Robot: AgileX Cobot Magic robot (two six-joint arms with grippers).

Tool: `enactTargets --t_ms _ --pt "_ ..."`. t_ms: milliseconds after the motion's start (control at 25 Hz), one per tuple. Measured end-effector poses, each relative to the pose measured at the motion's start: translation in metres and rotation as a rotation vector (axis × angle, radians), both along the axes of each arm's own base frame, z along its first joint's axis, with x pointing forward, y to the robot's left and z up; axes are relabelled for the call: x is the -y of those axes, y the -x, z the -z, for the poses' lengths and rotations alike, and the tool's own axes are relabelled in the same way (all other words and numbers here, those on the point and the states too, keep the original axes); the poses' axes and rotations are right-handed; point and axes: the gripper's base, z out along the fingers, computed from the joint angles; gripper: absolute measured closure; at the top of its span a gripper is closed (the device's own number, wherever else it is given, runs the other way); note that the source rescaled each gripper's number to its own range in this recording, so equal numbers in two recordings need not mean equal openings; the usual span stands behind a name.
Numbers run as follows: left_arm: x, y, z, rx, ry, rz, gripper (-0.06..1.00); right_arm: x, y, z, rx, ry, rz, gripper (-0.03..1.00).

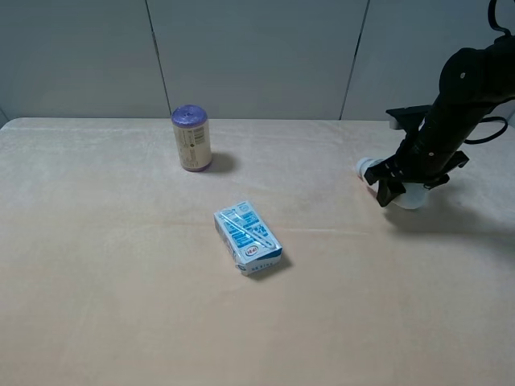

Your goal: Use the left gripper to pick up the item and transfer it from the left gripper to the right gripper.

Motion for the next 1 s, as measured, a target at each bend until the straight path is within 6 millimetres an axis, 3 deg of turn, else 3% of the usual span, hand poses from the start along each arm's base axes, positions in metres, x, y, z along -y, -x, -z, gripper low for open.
enactTargets --t_ms 80,120,200,520,760,1000 --pt "0.000 0.000 0.000 0.000 0.000 0.000 0.12 0.000 -0.001 0.000 0.008 -0.004 0.014 0.19" --pt "0.000 0.000 0.000 0.000 0.000 0.000 0.12 0.000 -0.001 0.000 0.008 -0.005 0.016 0.10" --pt "0.000 0.000 0.000 0.000 0.000 0.000 0.12 0.000 -0.001 0.000 0.008 -0.005 0.018 0.02" --pt "0.000 0.000 0.000 0.000 0.000 0.000 0.12 -0.001 -0.005 -0.012 0.002 -0.005 0.018 -0.03" --pt "0.000 0.000 0.000 0.000 0.000 0.000 0.12 -0.001 -0.003 -0.064 0.029 -0.018 0.037 -0.03" --pt "0.000 0.000 0.000 0.000 0.000 0.000 0.12 0.003 0.028 -0.109 -0.007 -0.020 0.049 -0.03"
